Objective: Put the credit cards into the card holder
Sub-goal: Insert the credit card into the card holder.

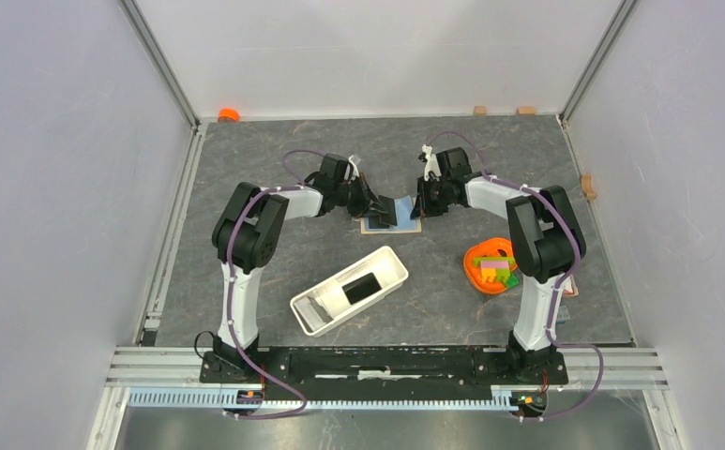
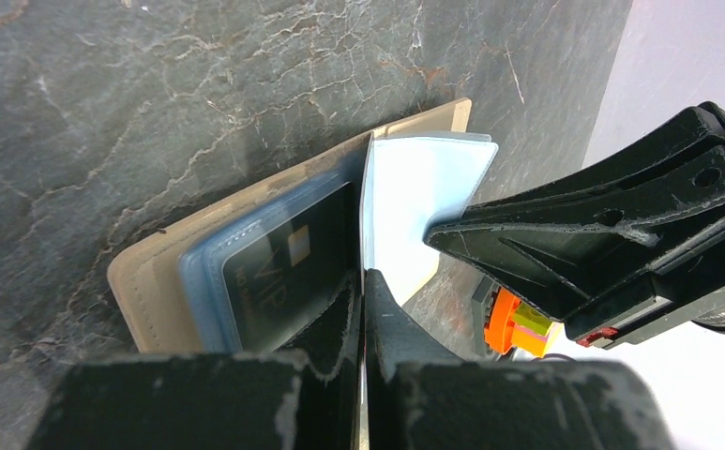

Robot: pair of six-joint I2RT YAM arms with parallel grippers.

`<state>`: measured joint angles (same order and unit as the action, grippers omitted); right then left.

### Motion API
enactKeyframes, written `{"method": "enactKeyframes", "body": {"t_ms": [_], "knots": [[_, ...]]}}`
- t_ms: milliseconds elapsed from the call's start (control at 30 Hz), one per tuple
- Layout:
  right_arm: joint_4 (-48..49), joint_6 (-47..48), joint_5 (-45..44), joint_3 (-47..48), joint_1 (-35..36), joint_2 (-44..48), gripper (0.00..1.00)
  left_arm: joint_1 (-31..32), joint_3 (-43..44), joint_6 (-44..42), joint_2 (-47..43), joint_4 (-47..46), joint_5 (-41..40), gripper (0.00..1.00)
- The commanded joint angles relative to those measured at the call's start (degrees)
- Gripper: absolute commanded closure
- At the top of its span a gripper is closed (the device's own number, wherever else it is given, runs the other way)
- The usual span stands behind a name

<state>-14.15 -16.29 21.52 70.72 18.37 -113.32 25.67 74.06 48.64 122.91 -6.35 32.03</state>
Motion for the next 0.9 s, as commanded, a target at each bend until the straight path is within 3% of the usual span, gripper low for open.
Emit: {"method": "enactKeyframes", "body": {"t_ms": [0,867], "knots": [[0.5,0.2,-3.0,0.5,-0.1,-0.5,1.00,0.3,-0.8,1.5,1.6,-1.1,-0.5,0.98],[0.3,0.0,-3.8,-0.1,-0.1,0.8,1.00,1.1,-4.9,2.6,-1.5,-0.4,-1.9,0.98]]}}
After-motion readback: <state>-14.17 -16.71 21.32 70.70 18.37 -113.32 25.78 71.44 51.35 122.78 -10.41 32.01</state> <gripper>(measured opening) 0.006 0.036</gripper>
